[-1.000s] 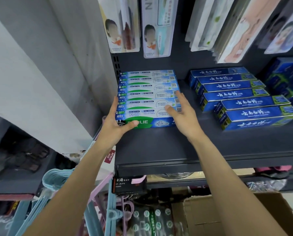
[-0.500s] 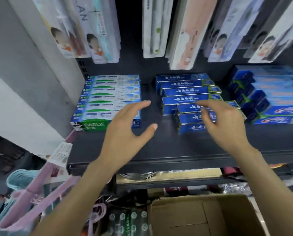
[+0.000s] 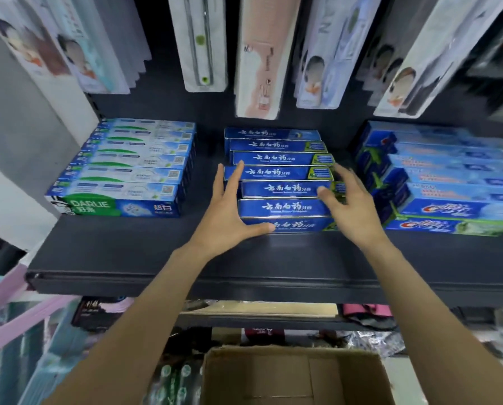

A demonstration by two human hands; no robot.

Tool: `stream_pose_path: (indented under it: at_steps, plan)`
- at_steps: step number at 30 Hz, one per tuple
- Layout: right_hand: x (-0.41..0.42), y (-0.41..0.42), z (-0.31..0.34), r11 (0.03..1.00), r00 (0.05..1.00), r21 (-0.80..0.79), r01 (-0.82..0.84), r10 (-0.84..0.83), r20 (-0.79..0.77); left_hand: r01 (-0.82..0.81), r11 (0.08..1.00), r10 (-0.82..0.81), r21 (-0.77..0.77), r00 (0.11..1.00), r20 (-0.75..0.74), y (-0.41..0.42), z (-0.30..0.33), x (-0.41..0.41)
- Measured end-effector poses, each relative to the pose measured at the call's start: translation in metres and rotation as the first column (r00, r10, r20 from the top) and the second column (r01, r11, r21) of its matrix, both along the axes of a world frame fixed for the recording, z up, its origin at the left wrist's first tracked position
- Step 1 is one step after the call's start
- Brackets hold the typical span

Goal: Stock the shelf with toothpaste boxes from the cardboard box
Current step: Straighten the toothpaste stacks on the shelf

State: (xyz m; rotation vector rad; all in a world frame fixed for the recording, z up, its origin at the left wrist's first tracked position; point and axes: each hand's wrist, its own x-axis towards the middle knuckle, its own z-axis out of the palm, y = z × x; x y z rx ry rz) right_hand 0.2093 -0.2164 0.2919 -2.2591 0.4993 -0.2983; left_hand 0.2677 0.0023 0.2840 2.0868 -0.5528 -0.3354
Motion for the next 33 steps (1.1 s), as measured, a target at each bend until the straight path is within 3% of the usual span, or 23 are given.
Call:
stream_pose_path:
  at_steps: [4, 9, 12, 16, 21, 25, 28, 33]
  plan:
    - [0.009, 0.019, -0.004, 1.0, 0.999, 0.0, -0.028, 0.028, 0.023, 0.01, 1.0, -0.01, -0.009, 1.0, -0.022, 0.008, -0.002, 0.009]
    - [0.018, 0.003, 0.005, 0.99, 0.999, -0.131, -0.049, 0.048, -0.006, 0.058, 0.997, -0.056, 0.046, 0.998, -0.034, 0.01, 0.001, 0.018]
    - [0.045, -0.013, 0.012, 0.993, 0.991, -0.003, -0.121, 0.12, -0.065, 0.083, 0.993, -0.08, 0.081, 0.996, -0.04, 0.01, 0.001, 0.022]
    - [0.07, -0.01, 0.01, 0.949, 0.991, 0.296, -0.105, 0.126, -0.054, 0.103, 0.993, -0.097, 0.055, 0.99, -0.101, 0.011, 0.004, 0.033]
    - [0.079, -0.003, -0.002, 0.956, 0.993, 0.277, -0.101, 0.115, -0.032, 0.102, 0.995, -0.102, -0.012, 0.978, -0.18, 0.018, 0.011, 0.039]
    - [0.089, -0.012, -0.001, 0.947, 0.998, 0.317, -0.052, 0.056, -0.003, -0.089, 0.986, 0.063, -0.144, 0.983, -0.174, 0.002, 0.02, 0.052]
    - [0.1, -0.018, -0.002, 0.939, 0.998, 0.342, -0.038, 0.053, -0.033, -0.151, 0.988, 0.149, -0.035, 0.986, -0.075, -0.018, 0.025, 0.086]
    - [0.11, -0.008, -0.005, 0.925, 0.993, 0.373, -0.076, 0.106, -0.06, -0.135, 0.99, 0.138, 0.03, 0.979, -0.149, -0.026, 0.017, 0.112]
